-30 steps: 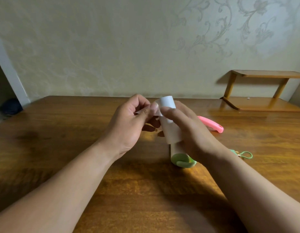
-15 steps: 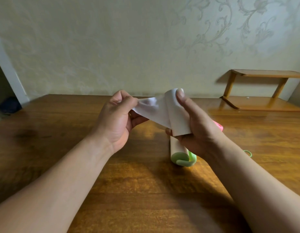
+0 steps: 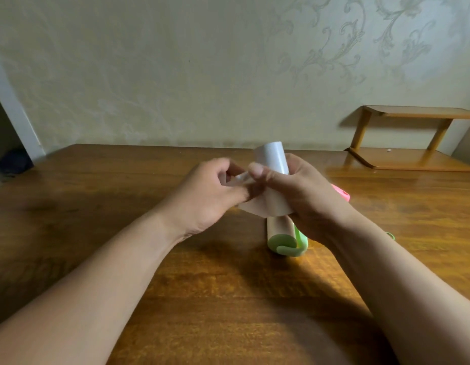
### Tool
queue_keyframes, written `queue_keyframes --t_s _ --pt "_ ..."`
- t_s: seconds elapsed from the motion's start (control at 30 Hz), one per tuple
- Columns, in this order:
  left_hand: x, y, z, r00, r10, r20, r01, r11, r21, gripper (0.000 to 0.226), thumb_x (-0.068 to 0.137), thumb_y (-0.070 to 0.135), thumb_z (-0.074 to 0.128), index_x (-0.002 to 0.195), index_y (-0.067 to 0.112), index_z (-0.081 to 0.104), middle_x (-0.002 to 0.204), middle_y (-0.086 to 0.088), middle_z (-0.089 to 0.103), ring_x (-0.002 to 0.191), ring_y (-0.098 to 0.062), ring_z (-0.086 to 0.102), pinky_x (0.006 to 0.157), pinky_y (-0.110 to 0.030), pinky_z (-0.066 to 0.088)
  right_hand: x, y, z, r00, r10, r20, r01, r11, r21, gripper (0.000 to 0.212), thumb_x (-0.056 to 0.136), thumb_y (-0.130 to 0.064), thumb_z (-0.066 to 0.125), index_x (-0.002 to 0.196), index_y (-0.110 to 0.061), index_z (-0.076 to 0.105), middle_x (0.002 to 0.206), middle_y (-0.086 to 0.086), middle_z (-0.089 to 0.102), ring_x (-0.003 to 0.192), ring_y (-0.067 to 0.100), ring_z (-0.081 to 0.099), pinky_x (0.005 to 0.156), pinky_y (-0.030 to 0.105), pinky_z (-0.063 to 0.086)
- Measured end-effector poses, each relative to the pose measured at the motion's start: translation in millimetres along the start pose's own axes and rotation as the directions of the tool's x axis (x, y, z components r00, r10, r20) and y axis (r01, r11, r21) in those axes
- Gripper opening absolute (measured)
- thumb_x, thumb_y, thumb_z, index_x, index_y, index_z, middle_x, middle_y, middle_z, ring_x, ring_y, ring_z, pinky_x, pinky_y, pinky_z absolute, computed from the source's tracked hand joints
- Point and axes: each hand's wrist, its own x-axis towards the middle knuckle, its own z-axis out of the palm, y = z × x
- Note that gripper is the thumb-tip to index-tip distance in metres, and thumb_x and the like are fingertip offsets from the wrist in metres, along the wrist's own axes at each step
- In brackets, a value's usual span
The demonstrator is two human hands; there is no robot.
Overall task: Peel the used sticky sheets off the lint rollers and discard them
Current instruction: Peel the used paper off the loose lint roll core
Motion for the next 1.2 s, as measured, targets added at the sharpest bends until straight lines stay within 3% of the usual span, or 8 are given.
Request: queue_keyframes --t_s 0.17,0.3,0.47,0.67,0.77,0.9,1.03,1.2 --pt "2.5 0.4 -3.6 0.991 0.052 -0.126 -0.041 0.995 0.092 0.021 0.094 0.048 0.08 0.082 0.033 0.071 0.111 -0.007 0.066 0.1 -0.028 0.066 0.085 -0.047 0.055 2.3 3.3 -4.3 0.992 -0.046 -0.114 0.045 0.999 -0.018 0.044 0.093 -0.051 0.075 0.11 -0.01 0.074 0.104 0.017 0.078 0.094 0.034 0.078 0.081 0.044 0.062" --pt "2.9 4.0 -6.9 0.985 0.019 -0.173 -0.031 0.997 -0.066 0.017 0.083 0.044 0.074 0.074 0.032 0.067 0.107 -0.01 0.07 0.1 -0.023 0.06 0.087 -0.041 0.043 1.1 -2.9 -2.8 0.993 0.091 -0.075 -0.069 0.966 0.249 0.056 0.094 -0.053 0.061 0.132 -0.013 0.066 0.111 0.014 0.078 0.097 0.022 0.082 0.076 0.035 0.066" --pt "-0.9 4.4 1.8 0.992 0.011 -0.123 -0.031 0.987 -0.16 0.009 0.082 0.046 0.08 0.079 0.047 0.073 0.118 -0.01 0.078 0.108 -0.025 0.071 0.093 -0.053 0.06 -1.7 -7.8 -1.0 1.0 -0.017 0.003 0.017 0.994 0.111 0.065 0.1 -0.05 0.065 0.126 0.009 0.067 0.112 0.019 0.074 0.103 0.033 0.072 0.09 0.048 0.056" --pt "1.8 -1.4 -1.4 0.995 0.056 -0.085 -0.068 0.985 -0.158 0.023 0.088 0.028 0.073 0.076 0.039 0.056 0.087 -0.006 0.057 0.087 -0.026 0.055 0.078 -0.046 0.039 0.3 -12.5 -3.2 0.983 0.129 -0.13 -0.074 0.928 0.366 0.052 0.11 -0.041 0.048 0.125 0.008 0.061 0.119 0.036 0.065 0.107 0.043 0.071 0.088 0.049 0.062" --pt "1.3 -4.4 1.7 0.995 0.083 -0.062 -0.09 0.988 -0.126 0.024 0.089 0.021 0.067 0.078 0.039 0.054 0.079 0.002 0.052 0.08 -0.019 0.046 0.077 -0.045 0.034 -0.9 -9.9 -0.1 0.997 0.077 -0.029 -0.067 0.967 0.245 0.067 0.098 -0.058 0.066 0.121 0.004 0.062 0.111 0.029 0.071 0.103 0.041 0.072 0.093 0.051 0.057" --pt "3.8 -6.5 2.8 0.987 0.094 -0.133 -0.109 0.987 -0.115 0.028 0.085 0.015 0.064 0.078 0.039 0.051 0.079 0.003 0.048 0.079 -0.017 0.042 0.073 -0.043 0.033 -1.1 -10.9 -0.9 0.997 -0.004 -0.074 0.018 0.981 0.193 0.022 0.103 -0.027 0.073 0.102 -0.006 0.068 0.091 0.016 0.073 0.085 0.025 0.074 0.081 0.041 0.06" --pt "6.8 -6.4 -6.4 0.965 0.043 -0.257 -0.081 0.987 -0.138 0.03 0.08 0.018 0.067 0.096 0.038 0.053 0.099 -0.001 0.057 0.082 -0.007 0.057 0.061 -0.018 0.049 -0.8 -14.5 -6.5 0.977 0.091 -0.194 -0.027 0.951 0.307 0.034 0.108 -0.032 0.059 0.127 -0.006 0.067 0.116 0.022 0.078 0.098 0.028 0.079 0.075 0.036 0.066" --pt "6.9 -7.6 -5.0 0.979 0.028 -0.203 -0.054 0.991 -0.124 0.067 0.079 0.021 0.067 0.136 0.05 0.051 0.129 -0.002 0.057 0.112 -0.005 0.063 0.081 -0.01 0.051 -1.0 -12.3 -5.8 0.979 0.137 -0.152 -0.077 0.936 0.343 0.058 0.102 -0.047 0.058 0.14 -0.004 0.06 0.099 0.011 0.063 0.086 0.023 0.067 0.074 0.038 0.06"
